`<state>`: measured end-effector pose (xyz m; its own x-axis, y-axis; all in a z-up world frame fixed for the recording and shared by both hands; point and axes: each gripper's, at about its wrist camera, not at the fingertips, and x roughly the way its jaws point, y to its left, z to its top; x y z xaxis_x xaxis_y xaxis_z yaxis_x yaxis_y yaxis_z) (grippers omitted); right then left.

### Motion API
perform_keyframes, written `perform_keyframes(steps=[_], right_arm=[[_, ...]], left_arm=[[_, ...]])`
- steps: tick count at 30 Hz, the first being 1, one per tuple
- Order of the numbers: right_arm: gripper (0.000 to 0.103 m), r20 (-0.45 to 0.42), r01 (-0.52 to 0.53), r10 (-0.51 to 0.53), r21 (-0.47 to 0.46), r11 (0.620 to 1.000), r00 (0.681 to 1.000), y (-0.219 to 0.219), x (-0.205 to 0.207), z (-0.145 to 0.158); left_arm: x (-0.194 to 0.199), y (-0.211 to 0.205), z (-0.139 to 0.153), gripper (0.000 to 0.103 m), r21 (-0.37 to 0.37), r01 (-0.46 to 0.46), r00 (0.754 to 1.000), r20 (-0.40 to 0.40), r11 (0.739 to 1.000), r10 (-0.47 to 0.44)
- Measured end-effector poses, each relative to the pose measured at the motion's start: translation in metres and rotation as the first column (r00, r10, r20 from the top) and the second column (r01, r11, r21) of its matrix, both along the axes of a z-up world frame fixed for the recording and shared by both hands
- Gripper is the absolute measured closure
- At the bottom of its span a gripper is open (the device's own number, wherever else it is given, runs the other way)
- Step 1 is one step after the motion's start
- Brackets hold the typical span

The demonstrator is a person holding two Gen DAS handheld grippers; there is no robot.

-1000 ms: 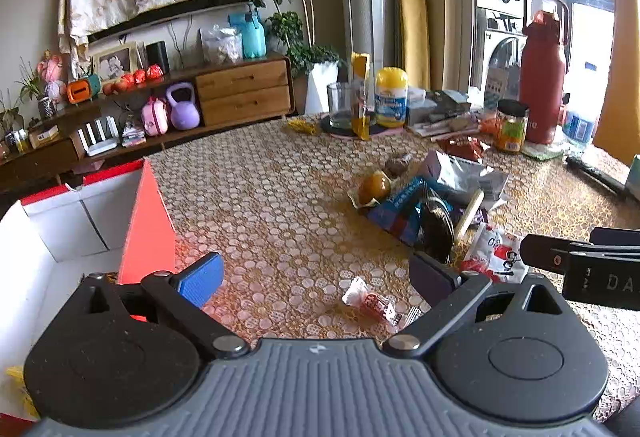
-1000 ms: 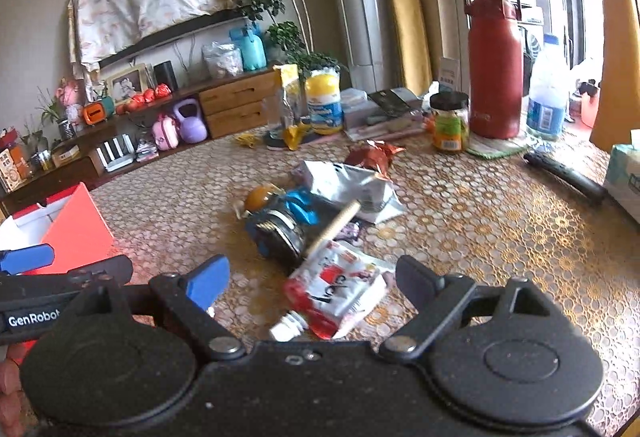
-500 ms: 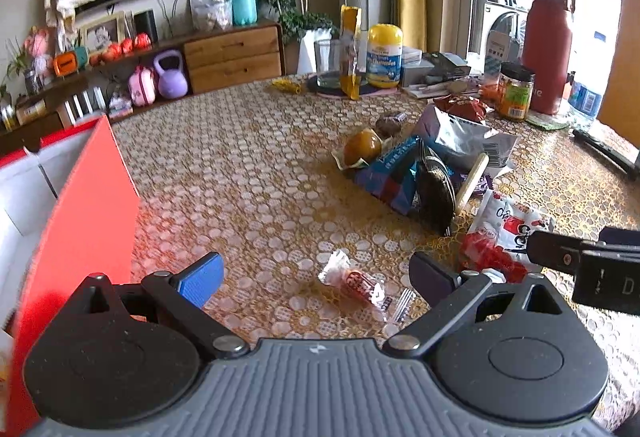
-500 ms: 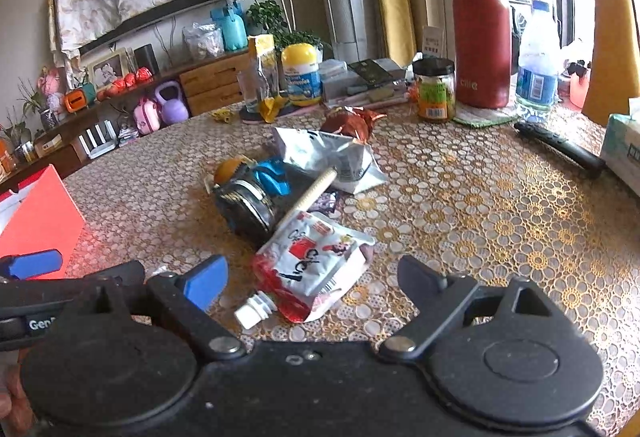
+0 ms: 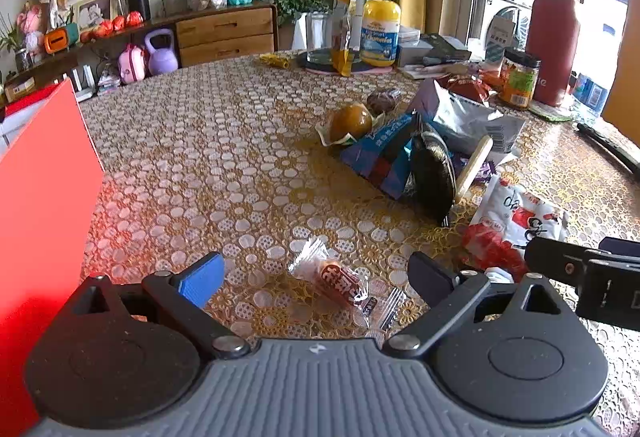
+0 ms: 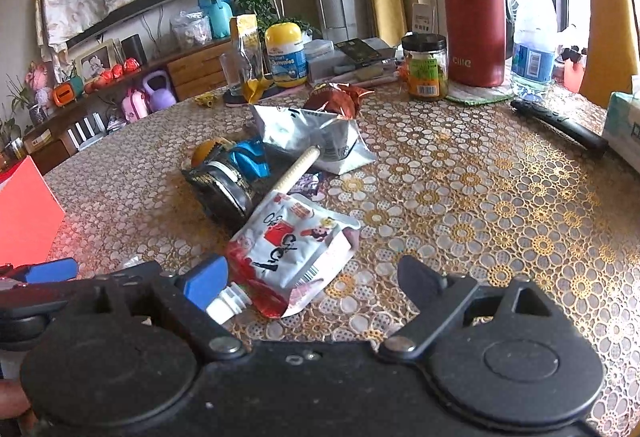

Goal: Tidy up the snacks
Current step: 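Grasp the small wrapped candy with the left tool while the right tool grasps the white-red pouch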

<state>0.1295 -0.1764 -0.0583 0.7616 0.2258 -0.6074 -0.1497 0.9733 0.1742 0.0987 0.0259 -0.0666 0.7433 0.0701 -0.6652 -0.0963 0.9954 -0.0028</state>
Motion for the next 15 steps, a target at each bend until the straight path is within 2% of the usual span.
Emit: perform_keyframes(steps=[6, 10, 11, 13, 15], right_arm=[[0.011, -0.010, 0.002, -0.002, -0.002, 1.000, 1.000, 0.001, 0.004, -0.004], [0.011, -0.017, 0.001, -0.001, -0.005, 1.000, 1.000, 0.003, 0.008, -0.008], [0.011, -0.018, 0.002, -0.002, -0.006, 1.000, 1.000, 0.004, 0.009, -0.009], [0.011, -0.019, 0.004, -0.004, -0.009, 1.000, 1.000, 0.006, 0.011, -0.010], [0.011, -0.018, 0.001, -0.002, -0.015, 1.000, 1.000, 0.010, 0.014, -0.011]], left_arm=[[0.003, 0.000, -0.009, 0.032, -0.006, -0.002, 1.000, -0.014, 1.000, 0.002], [0.002, 0.001, -0.009, 0.055, -0.003, -0.003, 1.000, 0.005, 1.000, 0.003], [0.002, 0.003, -0.009, 0.057, -0.002, -0.003, 1.000, 0.009, 1.000, 0.003], [0.002, 0.005, -0.009, 0.071, -0.004, 0.006, 1.000, 0.017, 1.000, -0.006], [0.002, 0.005, -0.009, 0.078, -0.002, 0.009, 1.000, 0.020, 1.000, -0.009]])
